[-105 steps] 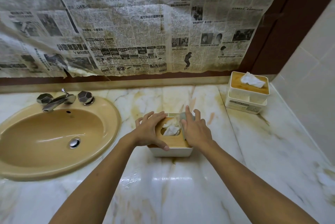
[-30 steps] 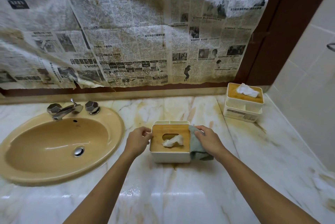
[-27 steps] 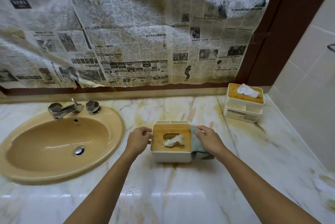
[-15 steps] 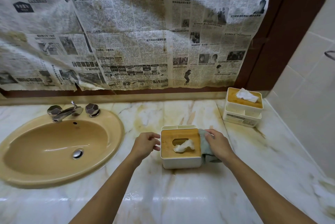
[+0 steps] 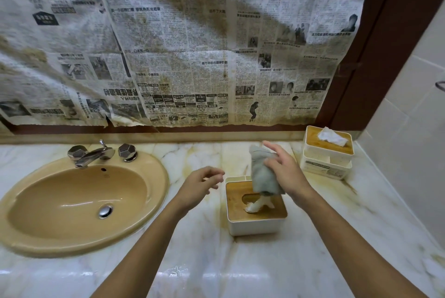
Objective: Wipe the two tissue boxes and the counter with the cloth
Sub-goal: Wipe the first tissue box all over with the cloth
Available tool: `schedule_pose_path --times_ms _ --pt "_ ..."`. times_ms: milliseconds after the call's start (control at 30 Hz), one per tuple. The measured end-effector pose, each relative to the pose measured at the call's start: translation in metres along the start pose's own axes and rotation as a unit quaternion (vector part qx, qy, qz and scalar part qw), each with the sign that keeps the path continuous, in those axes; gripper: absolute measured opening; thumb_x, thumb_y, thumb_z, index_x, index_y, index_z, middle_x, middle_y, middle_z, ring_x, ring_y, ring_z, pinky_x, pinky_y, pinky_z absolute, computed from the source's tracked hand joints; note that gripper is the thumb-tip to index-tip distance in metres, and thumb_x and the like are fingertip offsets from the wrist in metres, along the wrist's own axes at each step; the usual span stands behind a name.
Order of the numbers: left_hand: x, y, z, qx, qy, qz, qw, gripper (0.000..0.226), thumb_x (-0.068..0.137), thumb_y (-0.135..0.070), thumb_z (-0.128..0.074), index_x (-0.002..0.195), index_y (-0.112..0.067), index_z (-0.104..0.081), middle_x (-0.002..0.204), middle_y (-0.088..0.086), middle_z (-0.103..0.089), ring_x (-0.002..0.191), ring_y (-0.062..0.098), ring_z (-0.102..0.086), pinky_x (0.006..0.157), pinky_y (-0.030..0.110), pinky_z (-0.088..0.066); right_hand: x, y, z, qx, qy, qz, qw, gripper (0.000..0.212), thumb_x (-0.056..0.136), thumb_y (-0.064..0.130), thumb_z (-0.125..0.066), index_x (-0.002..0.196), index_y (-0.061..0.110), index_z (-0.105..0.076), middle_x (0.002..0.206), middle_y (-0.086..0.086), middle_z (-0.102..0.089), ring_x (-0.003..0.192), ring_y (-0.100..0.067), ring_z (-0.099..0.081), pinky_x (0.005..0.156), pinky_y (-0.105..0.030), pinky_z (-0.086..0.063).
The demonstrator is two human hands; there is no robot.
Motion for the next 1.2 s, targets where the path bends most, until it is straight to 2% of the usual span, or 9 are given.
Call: schedule_pose_path --times_ms 133,267,367,533,700,800,900,1033,1200 --pt "-0.007 -0.029 0.004 -0.078 0.047 -0.09 0.992 0.027 0.091 -0.042 -0.063 0.115 -0.03 -0.067 0.112 0.0 -0.07 0.102 0.016 -0.067 0.084 0.032 -0.055 -0.006 0.025 -0.029 0.008 0.146 0.089 0.985 0.038 0.099 0.002 -0.053 0.131 0.021 -0.057 0.12 0.001 -0.069 0.109 -0.011 -0.066 0.086 -0.024 -0.053" --pt "-0.011 -0.042 0.018 -0.079 0.026 -0.144 0.986 0.025 0.083 -0.043 -0.07 0.097 -0.023 -0.069 0.097 -0.003 -0.07 0.095 0.014 -0.062 0.087 0.041 -0.052 -0.004 0.037 -0.05 -0.026 0.111 0.117 0.987 0.019 0.096 0.011 -0.062 0.112 0.021 -0.063 0.114 -0.001 -0.067 0.101 -0.027 -0.068 0.085 -0.041 -0.058" --pt "-0.011 -0.043 0.035 -0.08 0.015 -0.16 0.984 0.021 0.082 -0.043 -0.069 0.082 -0.022 -0.063 0.091 -0.007 -0.065 0.092 0.008 -0.06 0.083 0.025 -0.048 -0.001 0.044 -0.061 -0.065 0.103 0.132 0.984 0.013 0.097 0.019 -0.062 0.106 0.028 -0.066 0.109 0.002 -0.065 0.098 -0.025 -0.068 0.089 -0.048 -0.056" --pt "-0.012 -0.048 0.059 -0.149 0.064 -0.156 0.974 0.032 0.085 -0.037 -0.067 0.086 -0.008 -0.054 0.087 0.001 -0.057 0.085 0.011 -0.055 0.081 0.024 -0.044 0.001 0.065 -0.079 -0.105 0.088 0.174 0.975 0.011 0.094 0.02 -0.062 0.1 0.027 -0.068 0.101 0.008 -0.07 0.102 -0.011 -0.064 0.093 -0.045 -0.052" --pt "-0.015 -0.058 0.084 -0.151 0.067 -0.186 0.968 0.041 0.081 -0.016 -0.079 0.105 -0.006 -0.048 0.101 0.008 -0.063 0.096 0.016 -0.061 0.084 0.027 -0.051 0.006 0.091 -0.097 -0.088 0.103 0.195 0.971 0.009 0.095 0.015 -0.058 0.1 0.018 -0.065 0.097 -0.004 -0.069 0.098 -0.025 -0.064 0.091 -0.048 -0.05" --pt "-0.016 -0.062 0.1 -0.11 0.061 -0.179 0.976 0.048 0.082 -0.004 -0.077 0.123 -0.005 -0.054 0.114 0.015 -0.069 0.106 0.02 -0.066 0.093 0.034 -0.054 0.009 0.099 -0.109 -0.131 0.096 0.221 0.962 0.008 0.096 0.019 -0.058 0.1 0.024 -0.064 0.094 -0.001 -0.069 0.092 -0.022 -0.065 0.084 -0.043 -0.052" --pt "-0.015 -0.06 0.119 -0.034 0.058 -0.17 0.983 0.027 0.089 -0.011 -0.071 0.113 -0.002 -0.065 0.109 0.015 -0.071 0.102 0.025 -0.066 0.091 0.04 -0.051 0.015 0.096 -0.119 -0.197 0.065 0.237 0.949 0.009 0.096 0.024 -0.06 0.101 0.03 -0.064 0.09 0.008 -0.068 0.084 -0.015 -0.063 0.078 -0.034 -0.052" --pt "-0.011 -0.043 0.135 0.001 0.058 -0.126 0.99 0.024 0.094 -0.016 -0.065 0.114 -0.003 -0.063 0.105 0.015 -0.069 0.095 0.017 -0.064 0.083 0.037 -0.052 0.022 0.078 -0.134 -0.259 0.041 0.218 0.94 0.008 0.095 0.028 -0.062 0.097 0.036 -0.061 0.083 0.017 -0.064 0.078 0.002 -0.058 0.067 -0.019 -0.043" --pt "-0.006 -0.001 0.137 0.031 0.131 -0.039 0.99 0.024 0.092 -0.017 -0.069 0.105 0.002 -0.063 0.093 0.009 -0.069 0.088 0.019 -0.067 0.073 0.027 -0.052 0.022 0.034 -0.153 -0.284 0.057 0.14 0.947 0.002 0.094 0.031 -0.063 0.095 0.032 -0.064 0.084 0.01 -0.065 0.076 0.0 -0.059 0.064 -0.018 -0.044"
Point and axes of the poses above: each hand's wrist, its own x-axis towards the middle knuckle, its own z-axis out of the back of the hand, y = z × x, the point moved 2 cm from there along x, towards the middle knuckle
